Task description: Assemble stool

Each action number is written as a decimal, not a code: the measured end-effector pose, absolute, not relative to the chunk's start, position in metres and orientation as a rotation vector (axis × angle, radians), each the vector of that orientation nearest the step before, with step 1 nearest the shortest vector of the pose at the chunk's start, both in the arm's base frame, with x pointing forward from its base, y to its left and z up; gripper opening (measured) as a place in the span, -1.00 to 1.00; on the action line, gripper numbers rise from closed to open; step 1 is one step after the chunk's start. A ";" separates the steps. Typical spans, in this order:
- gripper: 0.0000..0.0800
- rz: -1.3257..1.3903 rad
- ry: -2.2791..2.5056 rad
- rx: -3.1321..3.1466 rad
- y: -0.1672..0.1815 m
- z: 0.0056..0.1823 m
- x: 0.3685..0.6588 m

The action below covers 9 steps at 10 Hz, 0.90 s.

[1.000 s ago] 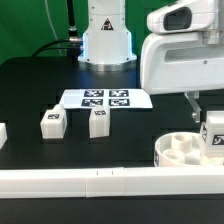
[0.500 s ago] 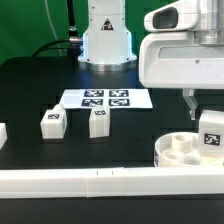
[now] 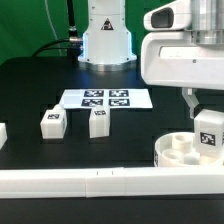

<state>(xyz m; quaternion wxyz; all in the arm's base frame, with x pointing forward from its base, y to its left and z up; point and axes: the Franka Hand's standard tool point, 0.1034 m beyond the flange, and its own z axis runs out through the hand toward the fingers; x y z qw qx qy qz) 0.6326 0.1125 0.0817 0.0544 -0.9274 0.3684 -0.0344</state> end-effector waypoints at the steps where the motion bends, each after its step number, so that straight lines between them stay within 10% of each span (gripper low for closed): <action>1: -0.16 -0.088 1.281 -2.730 0.113 0.081 0.631; 9: -0.16 0.066 2.119 -2.095 0.115 0.080 0.630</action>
Offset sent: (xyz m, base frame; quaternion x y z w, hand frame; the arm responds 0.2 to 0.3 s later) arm -0.0108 0.0045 -0.0040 -0.0197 -0.0256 0.2995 0.9536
